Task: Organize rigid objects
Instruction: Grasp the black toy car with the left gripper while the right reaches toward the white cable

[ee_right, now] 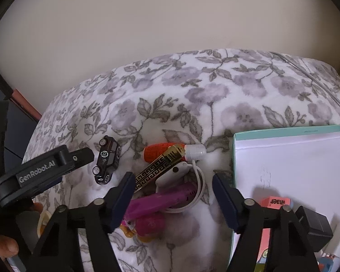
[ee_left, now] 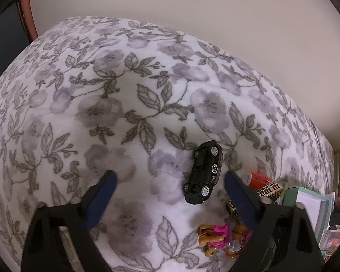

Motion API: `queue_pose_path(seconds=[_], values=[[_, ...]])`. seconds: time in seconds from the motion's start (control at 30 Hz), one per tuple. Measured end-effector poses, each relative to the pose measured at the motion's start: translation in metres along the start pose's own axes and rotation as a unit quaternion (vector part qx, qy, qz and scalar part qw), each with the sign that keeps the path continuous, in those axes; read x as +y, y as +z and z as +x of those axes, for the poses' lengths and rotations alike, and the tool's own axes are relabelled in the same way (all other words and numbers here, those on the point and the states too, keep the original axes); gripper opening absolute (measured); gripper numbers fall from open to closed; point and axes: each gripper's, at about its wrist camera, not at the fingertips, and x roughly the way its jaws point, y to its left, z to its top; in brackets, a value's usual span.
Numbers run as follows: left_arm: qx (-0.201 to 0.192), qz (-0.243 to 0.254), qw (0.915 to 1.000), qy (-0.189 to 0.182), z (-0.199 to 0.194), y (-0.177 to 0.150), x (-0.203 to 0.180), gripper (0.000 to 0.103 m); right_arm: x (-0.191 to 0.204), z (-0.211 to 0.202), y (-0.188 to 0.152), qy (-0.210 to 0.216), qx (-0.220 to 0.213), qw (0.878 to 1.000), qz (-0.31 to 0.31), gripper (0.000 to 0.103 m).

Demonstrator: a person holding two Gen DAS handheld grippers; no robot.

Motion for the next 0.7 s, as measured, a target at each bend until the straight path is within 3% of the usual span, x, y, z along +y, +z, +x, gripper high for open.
queue_pose_path(seconds=[0.07, 0.13, 0.37, 0.57, 0.7], values=[[0.004, 0.003, 1.0, -0.005, 0.004, 0.0, -0.002, 0.085, -0.003, 0.001, 0.001, -0.002, 0.0, 1.0, 0.004, 0.059], [0.004, 0.005, 0.9999, -0.009, 0.007, -0.001, -0.003, 0.084, -0.006, 0.002, 0.001, -0.003, 0.0, 1.0, 0.008, 0.056], [0.0, 0.032, 0.9993, -0.019, 0.013, -0.005, -0.017, 0.067, -0.013, 0.006, 0.001, -0.004, 0.002, 1.0, 0.011, 0.037], [0.006, 0.05, 0.9982, -0.034, 0.023, -0.009, -0.026, 0.052, -0.013, 0.006, 0.001, -0.008, 0.007, 1.0, 0.001, 0.027], [0.004, 0.06, 0.9975, -0.036, 0.025, -0.011, -0.031, 0.044, -0.013, 0.006, 0.001, -0.022, 0.014, 1.0, -0.003, 0.025]])
